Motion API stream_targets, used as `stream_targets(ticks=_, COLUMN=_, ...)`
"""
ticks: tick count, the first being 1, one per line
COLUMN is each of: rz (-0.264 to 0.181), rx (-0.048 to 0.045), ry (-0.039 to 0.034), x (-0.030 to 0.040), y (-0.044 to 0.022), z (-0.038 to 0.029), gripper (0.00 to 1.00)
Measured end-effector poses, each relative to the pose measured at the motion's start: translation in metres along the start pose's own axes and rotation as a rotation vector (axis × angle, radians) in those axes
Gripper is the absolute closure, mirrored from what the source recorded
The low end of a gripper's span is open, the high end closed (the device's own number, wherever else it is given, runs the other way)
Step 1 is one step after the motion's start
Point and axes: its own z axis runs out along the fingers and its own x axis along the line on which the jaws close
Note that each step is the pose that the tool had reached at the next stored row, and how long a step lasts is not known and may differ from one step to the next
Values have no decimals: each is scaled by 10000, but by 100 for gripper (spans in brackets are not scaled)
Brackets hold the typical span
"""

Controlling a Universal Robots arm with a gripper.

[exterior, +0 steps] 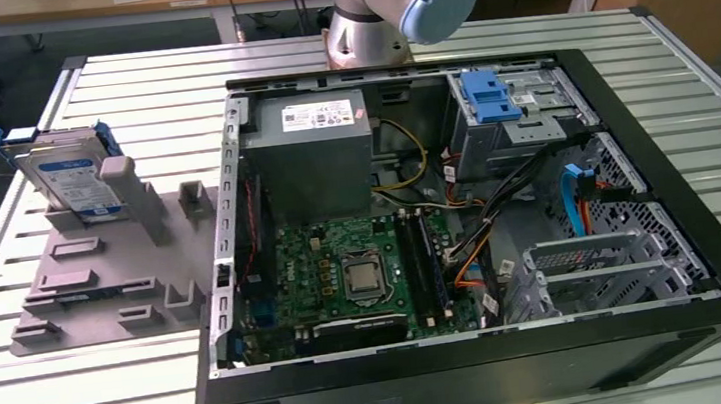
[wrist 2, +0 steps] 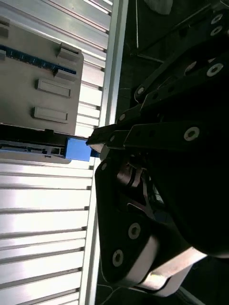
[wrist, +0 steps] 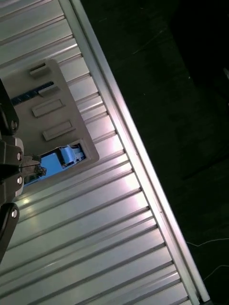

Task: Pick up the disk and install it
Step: 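Pick up the disk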

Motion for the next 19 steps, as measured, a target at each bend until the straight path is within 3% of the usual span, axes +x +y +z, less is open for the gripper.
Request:
stream_targets(ticks=6, rz=-547, rx=-13, ry=14, x=0, y=0, z=1, gripper=89)
stream_targets(ticks=14, rz=-676, rx=-16, ry=17, x=0, y=0, z=2, gripper=89)
stream_targets(ticks=19, rz=-1522, rx=-37, ry=39, x=0, y=0, z=7, gripper=89)
